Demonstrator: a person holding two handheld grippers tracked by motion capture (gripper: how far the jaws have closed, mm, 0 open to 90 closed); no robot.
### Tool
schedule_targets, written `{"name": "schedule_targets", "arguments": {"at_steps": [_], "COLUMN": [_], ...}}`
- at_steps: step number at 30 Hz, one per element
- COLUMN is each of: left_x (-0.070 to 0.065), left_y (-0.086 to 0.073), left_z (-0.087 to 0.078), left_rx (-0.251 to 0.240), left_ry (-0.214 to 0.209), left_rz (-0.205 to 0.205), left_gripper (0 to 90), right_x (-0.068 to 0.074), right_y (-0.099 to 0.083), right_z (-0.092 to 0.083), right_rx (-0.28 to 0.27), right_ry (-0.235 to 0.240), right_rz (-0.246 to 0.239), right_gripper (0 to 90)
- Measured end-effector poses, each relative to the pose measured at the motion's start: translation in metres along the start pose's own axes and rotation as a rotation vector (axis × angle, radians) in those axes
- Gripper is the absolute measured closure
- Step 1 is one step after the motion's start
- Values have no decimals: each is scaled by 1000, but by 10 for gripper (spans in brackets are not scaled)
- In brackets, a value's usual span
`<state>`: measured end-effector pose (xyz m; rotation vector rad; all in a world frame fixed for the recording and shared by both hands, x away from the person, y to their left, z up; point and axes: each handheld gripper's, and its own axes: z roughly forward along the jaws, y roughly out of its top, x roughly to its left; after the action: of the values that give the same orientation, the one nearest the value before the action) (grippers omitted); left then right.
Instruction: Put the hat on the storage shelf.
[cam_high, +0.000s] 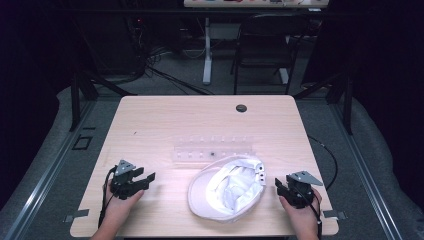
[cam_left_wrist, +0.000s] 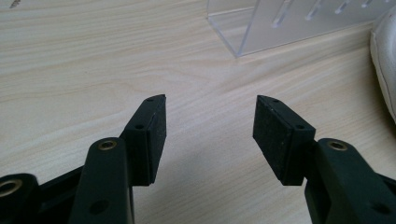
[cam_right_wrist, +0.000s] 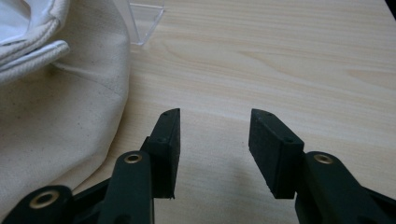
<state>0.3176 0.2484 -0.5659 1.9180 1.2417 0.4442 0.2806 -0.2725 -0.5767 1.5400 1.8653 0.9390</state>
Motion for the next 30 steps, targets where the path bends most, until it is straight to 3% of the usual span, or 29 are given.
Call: {"name": "schedule_targets", "arguments": {"at_steps": [8, 10, 11, 12, 14, 17, 20, 30], "left_x": [-2, -2, -2, -2, -1, -1, -3, -7], "left_y": [-1, -1, -1, -1, -1, -1, -1, -1], "left_z": [-4, -5, -5, -5, -5, -5, -5, -5], "left_rx": [-4, -5, -1, -8, -10, -14, -13, 1], "left_ry": [2, 2, 0, 0, -3, -16, -22, -20], "left_rz": [29, 34, 37, 30, 22, 14, 28, 46], "left_gripper": [509, 519, 519, 519, 519, 521, 524, 526], "right_x": [-1, -3, -3, -5, -5, -9, -14, -3], "right_y": [10, 14, 14, 17, 20, 32, 56, 103], "right_z": [-3, -4, -4, -6, -7, -13, -24, -37], "right_rx": [59, 109, 109, 134, 133, 150, 186, 278], "right_ry": [33, 53, 53, 79, 90, 118, 185, 253], "right_rz": [39, 54, 54, 57, 59, 61, 97, 77], "right_gripper": [524, 519, 519, 524, 536, 550, 567, 530]}}
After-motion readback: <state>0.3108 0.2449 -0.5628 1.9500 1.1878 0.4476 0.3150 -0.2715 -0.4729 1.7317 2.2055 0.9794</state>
